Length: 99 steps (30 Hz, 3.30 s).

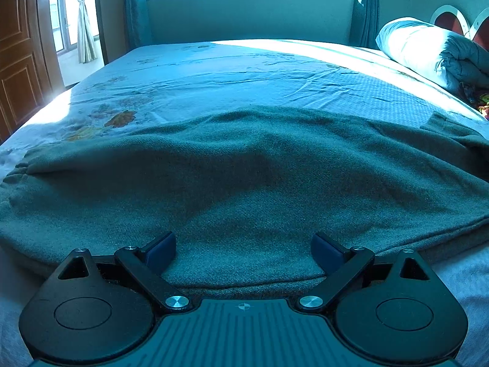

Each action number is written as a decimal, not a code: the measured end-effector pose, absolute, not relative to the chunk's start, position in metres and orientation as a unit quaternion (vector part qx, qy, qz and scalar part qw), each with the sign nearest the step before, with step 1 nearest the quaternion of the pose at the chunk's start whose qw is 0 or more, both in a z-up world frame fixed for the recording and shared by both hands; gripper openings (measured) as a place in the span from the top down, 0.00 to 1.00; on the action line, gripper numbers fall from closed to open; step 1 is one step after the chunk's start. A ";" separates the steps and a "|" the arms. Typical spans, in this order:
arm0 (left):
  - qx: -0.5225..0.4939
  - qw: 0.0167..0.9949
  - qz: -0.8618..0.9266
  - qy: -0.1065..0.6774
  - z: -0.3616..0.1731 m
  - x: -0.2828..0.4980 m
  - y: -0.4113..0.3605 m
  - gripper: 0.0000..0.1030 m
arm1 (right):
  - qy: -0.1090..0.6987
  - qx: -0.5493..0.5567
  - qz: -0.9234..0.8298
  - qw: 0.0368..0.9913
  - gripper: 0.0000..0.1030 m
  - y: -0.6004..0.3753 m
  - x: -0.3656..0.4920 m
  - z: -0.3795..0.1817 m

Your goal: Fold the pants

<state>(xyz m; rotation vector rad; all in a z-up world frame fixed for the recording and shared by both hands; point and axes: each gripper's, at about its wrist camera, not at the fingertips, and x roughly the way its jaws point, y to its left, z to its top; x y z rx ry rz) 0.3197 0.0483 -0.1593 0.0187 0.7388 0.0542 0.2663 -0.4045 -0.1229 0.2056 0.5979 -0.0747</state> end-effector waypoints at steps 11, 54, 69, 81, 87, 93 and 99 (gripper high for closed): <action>0.006 0.932 0.028 0.361 -0.161 0.320 0.049 0.08 | 0.302 -0.199 -0.008 0.932 0.81 -0.322 0.348 -0.120; 0.016 0.927 0.013 0.375 -0.151 0.322 0.075 0.06 | 0.291 0.285 -0.137 0.903 0.98 -0.594 0.263 -0.160; -0.001 0.943 0.067 0.325 -0.141 0.293 0.096 0.07 | 0.301 0.359 0.100 0.878 0.85 -0.444 0.239 -0.143; -0.051 0.937 0.115 0.326 -0.149 0.252 0.145 0.07 | 0.366 0.411 0.160 0.819 0.86 -0.345 0.273 -0.169; -0.064 0.938 0.104 0.325 -0.154 0.254 0.147 0.07 | 0.387 0.443 0.149 0.795 0.87 -0.328 0.287 -0.187; -0.059 0.941 0.096 0.320 -0.149 0.257 0.144 0.07 | 0.371 0.426 0.151 0.811 1.00 -0.321 0.279 -0.173; -0.037 0.952 0.081 0.292 -0.129 0.258 0.130 0.07 | 0.391 0.380 0.130 0.828 1.00 -0.322 0.278 -0.183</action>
